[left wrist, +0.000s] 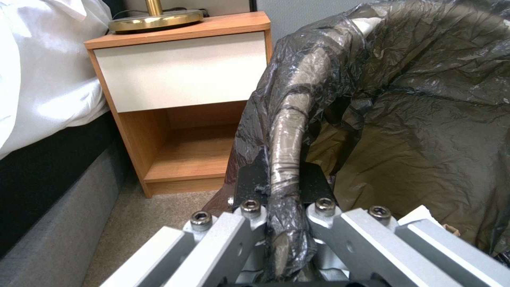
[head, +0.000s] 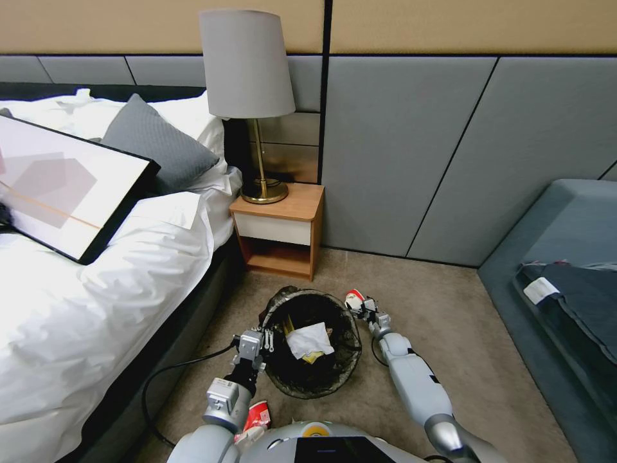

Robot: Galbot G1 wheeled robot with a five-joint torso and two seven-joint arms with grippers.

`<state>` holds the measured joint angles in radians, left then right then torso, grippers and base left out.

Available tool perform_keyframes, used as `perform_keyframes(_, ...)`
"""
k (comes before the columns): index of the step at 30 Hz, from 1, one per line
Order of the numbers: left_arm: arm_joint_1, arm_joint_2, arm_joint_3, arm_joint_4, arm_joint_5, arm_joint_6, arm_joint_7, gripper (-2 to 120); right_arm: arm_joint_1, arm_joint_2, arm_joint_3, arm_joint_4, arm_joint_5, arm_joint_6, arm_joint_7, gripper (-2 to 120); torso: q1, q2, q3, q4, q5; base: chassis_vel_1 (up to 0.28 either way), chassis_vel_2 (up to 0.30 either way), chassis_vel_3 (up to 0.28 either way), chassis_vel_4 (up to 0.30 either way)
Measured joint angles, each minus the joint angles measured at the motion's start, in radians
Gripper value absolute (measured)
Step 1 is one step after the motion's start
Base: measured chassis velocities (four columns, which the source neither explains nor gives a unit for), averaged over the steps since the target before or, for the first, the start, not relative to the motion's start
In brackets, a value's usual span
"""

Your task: Pick up the trash bin, then pick up the garbage from the floor and place it into the trash bin.

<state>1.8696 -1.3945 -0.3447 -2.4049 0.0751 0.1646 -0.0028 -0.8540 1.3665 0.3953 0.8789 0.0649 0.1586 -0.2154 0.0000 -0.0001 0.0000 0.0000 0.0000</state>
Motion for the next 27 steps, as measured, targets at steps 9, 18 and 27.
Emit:
perform_keyframes(9,0.005,-0.002,0.001,-0.005,0.004,-0.003,0.0,1,0.03,0.01,-0.001,-0.031,0.01,-0.056,0.012,100,0.0,0.0,0.0,0.0001,-0.0001,0.0,0.0,0.0,0.0)
perform_keyframes(18,0.016,-0.007,0.002,-0.008,0.018,-0.005,0.0,1,0.081,0.023,-0.001,-0.073,0.036,-0.172,0.056,100,0.0,0.0,0.0,0.0,-0.0001,0.0,0.0,0.0,0.0)
perform_keyframes(27,0.026,-0.012,0.004,-0.008,0.028,-0.007,0.001,1,0.121,0.037,0.009,-0.132,0.069,-0.219,0.063,100,0.0,0.0,0.0,0.0,0.0,0.0,0.0,0.0,0.0)
